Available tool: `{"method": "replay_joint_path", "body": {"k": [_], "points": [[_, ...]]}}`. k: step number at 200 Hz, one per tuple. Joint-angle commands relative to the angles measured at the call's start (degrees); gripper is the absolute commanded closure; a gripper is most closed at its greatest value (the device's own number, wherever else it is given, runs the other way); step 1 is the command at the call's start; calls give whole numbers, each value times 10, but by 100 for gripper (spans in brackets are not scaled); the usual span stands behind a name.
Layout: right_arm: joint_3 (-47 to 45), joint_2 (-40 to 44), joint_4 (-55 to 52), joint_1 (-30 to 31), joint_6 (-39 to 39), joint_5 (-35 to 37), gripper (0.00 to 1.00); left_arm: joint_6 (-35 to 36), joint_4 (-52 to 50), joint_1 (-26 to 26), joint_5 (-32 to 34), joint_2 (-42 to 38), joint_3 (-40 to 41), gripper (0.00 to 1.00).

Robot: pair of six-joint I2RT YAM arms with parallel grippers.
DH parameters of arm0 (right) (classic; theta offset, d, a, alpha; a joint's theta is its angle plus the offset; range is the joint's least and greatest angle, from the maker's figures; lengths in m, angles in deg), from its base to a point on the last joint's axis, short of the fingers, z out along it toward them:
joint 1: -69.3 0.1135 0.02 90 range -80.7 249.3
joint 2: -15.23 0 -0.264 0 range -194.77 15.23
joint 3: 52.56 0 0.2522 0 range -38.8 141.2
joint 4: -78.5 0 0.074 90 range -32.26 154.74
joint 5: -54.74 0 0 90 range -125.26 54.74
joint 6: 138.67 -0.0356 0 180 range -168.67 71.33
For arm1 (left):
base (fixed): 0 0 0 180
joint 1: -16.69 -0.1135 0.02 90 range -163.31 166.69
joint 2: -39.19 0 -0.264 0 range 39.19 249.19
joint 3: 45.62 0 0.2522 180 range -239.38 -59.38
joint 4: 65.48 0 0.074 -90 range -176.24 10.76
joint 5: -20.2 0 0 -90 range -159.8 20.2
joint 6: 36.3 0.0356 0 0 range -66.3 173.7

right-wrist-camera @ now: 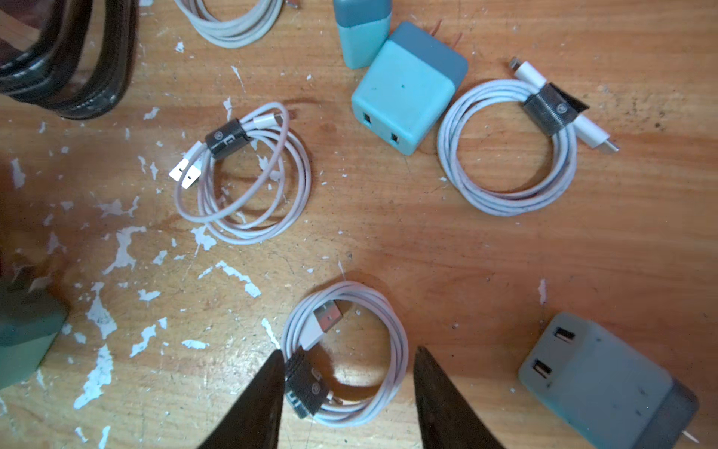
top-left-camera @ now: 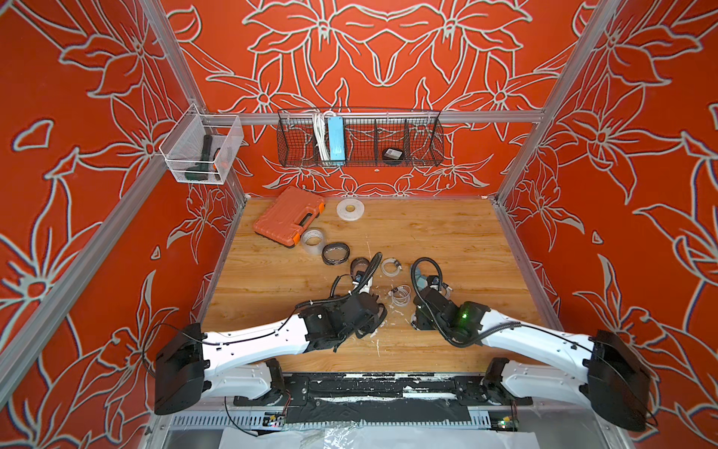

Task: Pack away charging kits
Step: Pick up the charging cable from the center of the board, then place the charging cable in the storage bag.

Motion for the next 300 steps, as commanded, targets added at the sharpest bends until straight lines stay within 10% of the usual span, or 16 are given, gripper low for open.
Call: {"method": "replay_joint_path", "body": {"k": [1,125,171,253,300], "points": [[1,-37,7,3,-24,27,48,-5,19,-18,-15,-13,10,100],[12,-131,36,1,-47,57,73,-33,13,-37,-20,10,5,100],[2,-98,39,1,-49,53,100,-42,35,-38,-43,14,6,100],[-8,165,26,5,16,-38,100,-36,137,-36,-72,68,0,100],[27,113,50,12,17,-76,100,-5,189,-34,-34,75,7,100]]}}
